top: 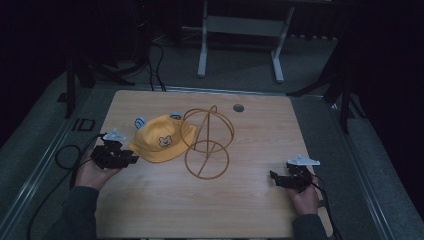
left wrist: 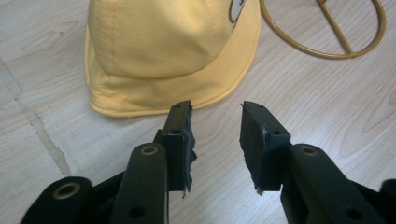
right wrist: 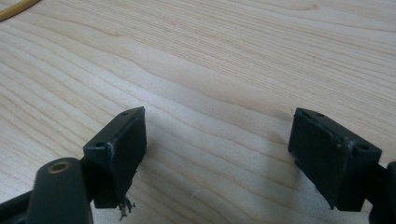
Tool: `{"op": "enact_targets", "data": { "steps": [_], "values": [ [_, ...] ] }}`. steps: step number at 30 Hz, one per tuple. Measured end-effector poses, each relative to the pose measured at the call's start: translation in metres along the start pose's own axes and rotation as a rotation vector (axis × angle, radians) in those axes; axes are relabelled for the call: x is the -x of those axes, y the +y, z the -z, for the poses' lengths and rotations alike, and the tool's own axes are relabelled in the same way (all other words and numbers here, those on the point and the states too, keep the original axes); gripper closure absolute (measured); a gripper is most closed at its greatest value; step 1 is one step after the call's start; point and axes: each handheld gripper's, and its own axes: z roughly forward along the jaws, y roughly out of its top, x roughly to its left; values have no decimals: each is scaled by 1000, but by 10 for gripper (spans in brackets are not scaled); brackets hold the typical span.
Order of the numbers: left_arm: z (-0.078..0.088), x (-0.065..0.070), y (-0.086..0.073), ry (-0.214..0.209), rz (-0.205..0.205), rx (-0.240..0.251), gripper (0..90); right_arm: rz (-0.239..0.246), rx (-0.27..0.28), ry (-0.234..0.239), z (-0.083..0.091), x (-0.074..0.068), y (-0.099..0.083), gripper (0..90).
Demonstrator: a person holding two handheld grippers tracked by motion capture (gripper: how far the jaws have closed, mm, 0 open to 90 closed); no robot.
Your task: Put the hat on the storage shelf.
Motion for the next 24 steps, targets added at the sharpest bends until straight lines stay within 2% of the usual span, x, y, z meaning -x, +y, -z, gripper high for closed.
{"op": "enact_targets", "data": {
  "steps": [4, 7, 17, 24],
  "values": [
    [0, 0, 3, 0, -28, -6, 596, 0, 0, 0, 0, 0, 0, 192],
    [1, 0, 6, -5, -55, 9, 585, 0, 0, 0, 0, 0, 0, 193],
    [3, -3, 18, 2, -71, 7, 553, -1, 0, 0, 0, 0, 0, 192],
    [8, -4, 27, 0, -91, 11, 575, 0, 0, 0, 0, 0, 0, 192]
  ]
}}
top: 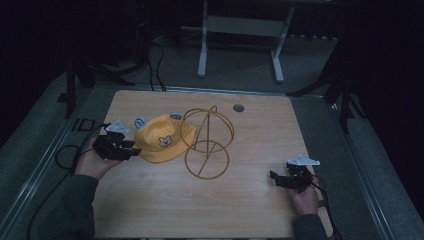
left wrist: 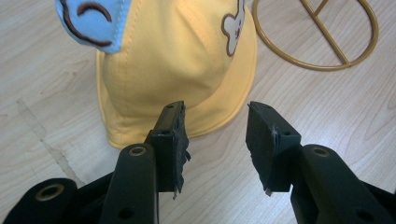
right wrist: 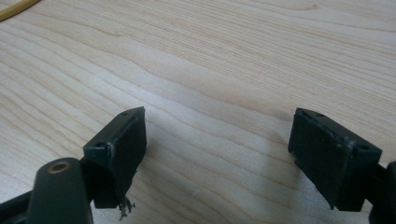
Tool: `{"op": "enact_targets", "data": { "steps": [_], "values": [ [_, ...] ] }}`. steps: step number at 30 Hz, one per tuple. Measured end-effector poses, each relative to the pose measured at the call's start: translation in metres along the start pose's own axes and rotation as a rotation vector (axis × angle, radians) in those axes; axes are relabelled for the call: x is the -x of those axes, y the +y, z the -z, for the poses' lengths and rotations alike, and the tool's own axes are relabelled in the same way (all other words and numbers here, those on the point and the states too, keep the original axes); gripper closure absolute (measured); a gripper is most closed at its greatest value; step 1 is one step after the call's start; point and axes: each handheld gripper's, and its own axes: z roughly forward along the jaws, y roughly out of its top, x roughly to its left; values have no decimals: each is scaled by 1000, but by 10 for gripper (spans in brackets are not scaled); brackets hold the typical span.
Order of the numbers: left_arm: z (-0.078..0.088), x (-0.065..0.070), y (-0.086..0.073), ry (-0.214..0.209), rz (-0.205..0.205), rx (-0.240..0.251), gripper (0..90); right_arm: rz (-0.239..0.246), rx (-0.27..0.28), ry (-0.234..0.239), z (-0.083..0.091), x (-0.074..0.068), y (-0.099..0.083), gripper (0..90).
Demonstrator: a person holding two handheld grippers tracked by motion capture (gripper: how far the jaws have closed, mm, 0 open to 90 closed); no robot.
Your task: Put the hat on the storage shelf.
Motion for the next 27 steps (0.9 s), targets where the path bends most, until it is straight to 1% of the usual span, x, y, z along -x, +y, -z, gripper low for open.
{"op": "enact_targets", "data": {
  "steps": [3, 5, 9, 10, 11, 12, 15, 16, 17, 18, 22, 24, 27],
  "values": [
    [1, -2, 3, -4, -6, 2, 581, 0, 0, 0, 0, 0, 0, 192],
    [1, -5, 7, -5, -21, -11, 581, 0, 0, 0, 0, 0, 0, 192],
    [2, -10, 12, -10, -32, -13, 579, 0, 0, 0, 0, 0, 0, 192],
    [2, -11, 15, -14, -35, -9, 579, 0, 0, 0, 0, 0, 0, 192],
    [2, -11, 15, -14, -35, -9, 578, 0, 0, 0, 0, 0, 0, 192],
    [3, -12, 18, -15, -44, -5, 576, 0, 0, 0, 0, 0, 0, 192],
    [3, -12, 21, -17, -46, -1, 571, 0, 0, 0, 0, 0, 0, 192],
    [4, -13, 24, -17, -50, 8, 566, -1, 1, 0, 0, 0, 0, 192],
    [4, -13, 24, -17, -50, 8, 566, -1, 1, 0, 0, 0, 0, 192],
    [4, -15, 27, -18, -46, 20, 566, 0, 0, 0, 0, 0, 0, 192],
    [5, -18, 30, -15, -42, 23, 564, 0, 0, 0, 0, 0, 0, 192],
    [7, -22, 32, -18, -32, 37, 564, 0, 0, 0, 0, 0, 0, 192],
    [7, -23, 34, -14, -31, 33, 564, 0, 0, 0, 0, 0, 0, 192]
  ]
}}
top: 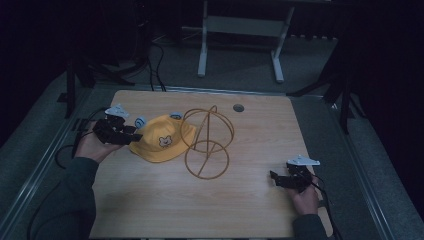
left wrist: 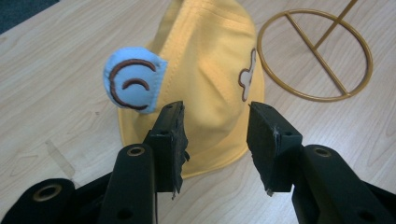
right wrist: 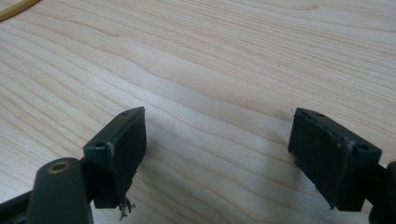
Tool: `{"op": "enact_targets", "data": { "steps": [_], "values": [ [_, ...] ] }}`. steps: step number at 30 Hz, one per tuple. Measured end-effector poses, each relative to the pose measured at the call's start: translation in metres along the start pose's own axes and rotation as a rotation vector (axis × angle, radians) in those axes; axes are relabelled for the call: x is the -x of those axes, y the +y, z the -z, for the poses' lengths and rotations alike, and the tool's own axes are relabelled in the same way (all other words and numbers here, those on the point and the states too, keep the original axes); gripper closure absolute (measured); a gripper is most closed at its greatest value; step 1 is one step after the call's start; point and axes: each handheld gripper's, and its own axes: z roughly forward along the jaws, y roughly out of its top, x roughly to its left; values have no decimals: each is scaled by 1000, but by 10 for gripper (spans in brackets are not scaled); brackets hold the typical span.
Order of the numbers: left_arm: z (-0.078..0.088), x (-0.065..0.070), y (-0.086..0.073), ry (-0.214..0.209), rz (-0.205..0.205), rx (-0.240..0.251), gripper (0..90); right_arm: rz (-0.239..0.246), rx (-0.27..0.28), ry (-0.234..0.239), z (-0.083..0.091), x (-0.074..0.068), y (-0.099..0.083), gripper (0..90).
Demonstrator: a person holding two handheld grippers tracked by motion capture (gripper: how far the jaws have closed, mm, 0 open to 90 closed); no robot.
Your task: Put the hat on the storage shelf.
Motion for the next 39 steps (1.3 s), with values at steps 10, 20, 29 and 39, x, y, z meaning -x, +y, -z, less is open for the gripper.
{"op": "enact_targets", "data": {
  "steps": [10, 20, 29, 39],
  "values": [
    [3, -6, 22, -2, -21, -24, 566, 0, 0, 0, 0, 0, 0, 192],
    [-8, -6, 41, 3, -54, -78, 567, 0, 0, 0, 0, 0, 0, 192],
    [-20, -7, 63, 10, -88, -129, 568, 1, 0, 0, 0, 0, 0, 192],
    [-37, -7, 78, 47, -109, -176, 513, 2, 0, 0, 0, 0, 0, 192]
  ]
}}
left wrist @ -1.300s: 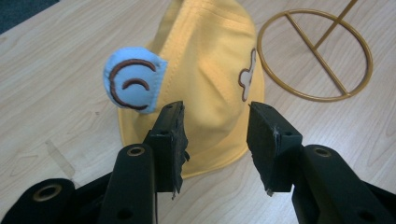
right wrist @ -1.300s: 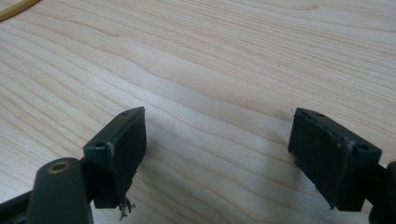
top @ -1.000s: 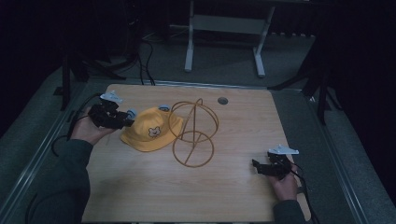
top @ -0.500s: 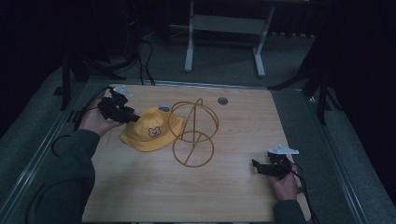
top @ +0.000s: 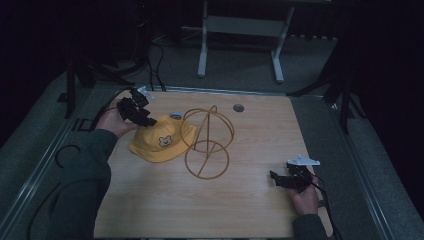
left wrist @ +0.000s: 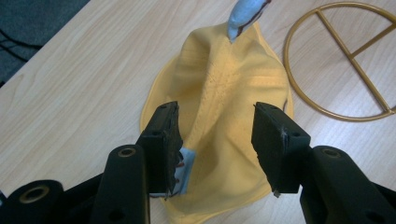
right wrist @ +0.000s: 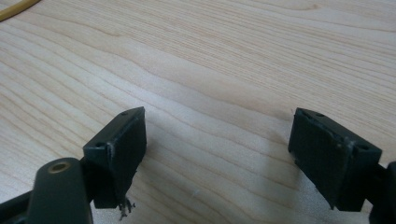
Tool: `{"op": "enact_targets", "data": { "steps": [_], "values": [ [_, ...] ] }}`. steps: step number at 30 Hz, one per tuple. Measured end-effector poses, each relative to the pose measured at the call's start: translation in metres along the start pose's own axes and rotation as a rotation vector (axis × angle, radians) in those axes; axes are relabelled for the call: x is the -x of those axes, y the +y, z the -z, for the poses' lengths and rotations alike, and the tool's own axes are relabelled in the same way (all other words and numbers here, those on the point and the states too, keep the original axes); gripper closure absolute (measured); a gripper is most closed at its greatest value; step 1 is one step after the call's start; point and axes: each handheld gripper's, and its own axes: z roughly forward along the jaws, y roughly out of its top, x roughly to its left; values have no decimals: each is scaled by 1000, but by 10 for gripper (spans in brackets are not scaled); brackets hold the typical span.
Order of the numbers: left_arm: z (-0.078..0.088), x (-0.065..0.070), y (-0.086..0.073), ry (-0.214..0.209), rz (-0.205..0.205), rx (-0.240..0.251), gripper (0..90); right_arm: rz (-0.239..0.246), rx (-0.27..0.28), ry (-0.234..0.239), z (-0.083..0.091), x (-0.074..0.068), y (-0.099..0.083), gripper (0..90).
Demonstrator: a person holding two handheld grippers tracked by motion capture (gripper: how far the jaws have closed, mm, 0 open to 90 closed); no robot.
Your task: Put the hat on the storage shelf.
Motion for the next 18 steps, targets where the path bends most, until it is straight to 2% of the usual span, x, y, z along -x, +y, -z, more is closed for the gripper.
{"op": "enact_targets", "data": {
  "steps": [7, 18],
  "values": [
    [-13, -2, 8, -5, 11, -17, 472, 0, 0, 0, 0, 0, 0, 192],
    [-34, -2, 24, -21, 10, -78, 441, 0, 0, 0, 0, 0, 0, 192]
  ]
}}
